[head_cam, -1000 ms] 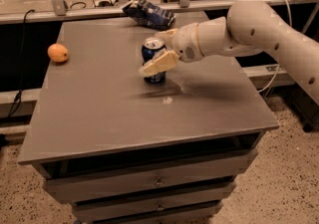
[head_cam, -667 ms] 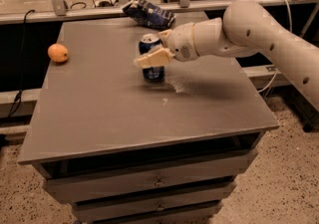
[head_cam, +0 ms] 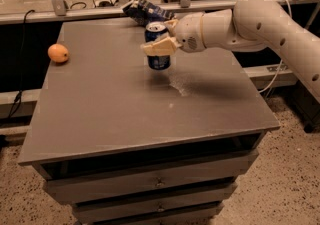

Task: Move pepsi can near orange

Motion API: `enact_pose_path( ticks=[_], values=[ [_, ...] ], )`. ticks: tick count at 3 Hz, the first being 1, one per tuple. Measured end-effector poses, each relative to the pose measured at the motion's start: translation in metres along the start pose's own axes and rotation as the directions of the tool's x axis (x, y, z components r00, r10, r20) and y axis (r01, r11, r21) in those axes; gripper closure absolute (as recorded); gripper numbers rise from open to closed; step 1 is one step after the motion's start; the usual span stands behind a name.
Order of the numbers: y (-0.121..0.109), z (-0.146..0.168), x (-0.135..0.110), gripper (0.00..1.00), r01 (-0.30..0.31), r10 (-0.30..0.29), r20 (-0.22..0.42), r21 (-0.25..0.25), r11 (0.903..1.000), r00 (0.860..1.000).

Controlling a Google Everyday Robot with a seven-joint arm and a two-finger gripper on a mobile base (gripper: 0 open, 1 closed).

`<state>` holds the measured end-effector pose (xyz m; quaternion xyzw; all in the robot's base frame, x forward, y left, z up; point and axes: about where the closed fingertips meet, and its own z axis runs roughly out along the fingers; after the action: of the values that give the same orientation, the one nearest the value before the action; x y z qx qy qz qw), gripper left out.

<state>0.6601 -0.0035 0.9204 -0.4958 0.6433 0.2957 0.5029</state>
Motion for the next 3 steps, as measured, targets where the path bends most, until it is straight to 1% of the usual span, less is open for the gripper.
enact_pose_path(
  ticks=[1, 2, 3],
  values=[
    [0.001, 0.002, -0.001, 1.0, 0.001, -0.001, 0.001, -0.004, 1.0, 1.0],
    [-0.001, 0.012, -0.01, 1.0, 0.01, -0.01, 0.017, -0.002, 0.9999, 1.0],
    [-0.02, 0.046, -0.034, 1.0, 0.021, -0.022, 0.087, 0.007, 0.9998, 0.996]
  ],
)
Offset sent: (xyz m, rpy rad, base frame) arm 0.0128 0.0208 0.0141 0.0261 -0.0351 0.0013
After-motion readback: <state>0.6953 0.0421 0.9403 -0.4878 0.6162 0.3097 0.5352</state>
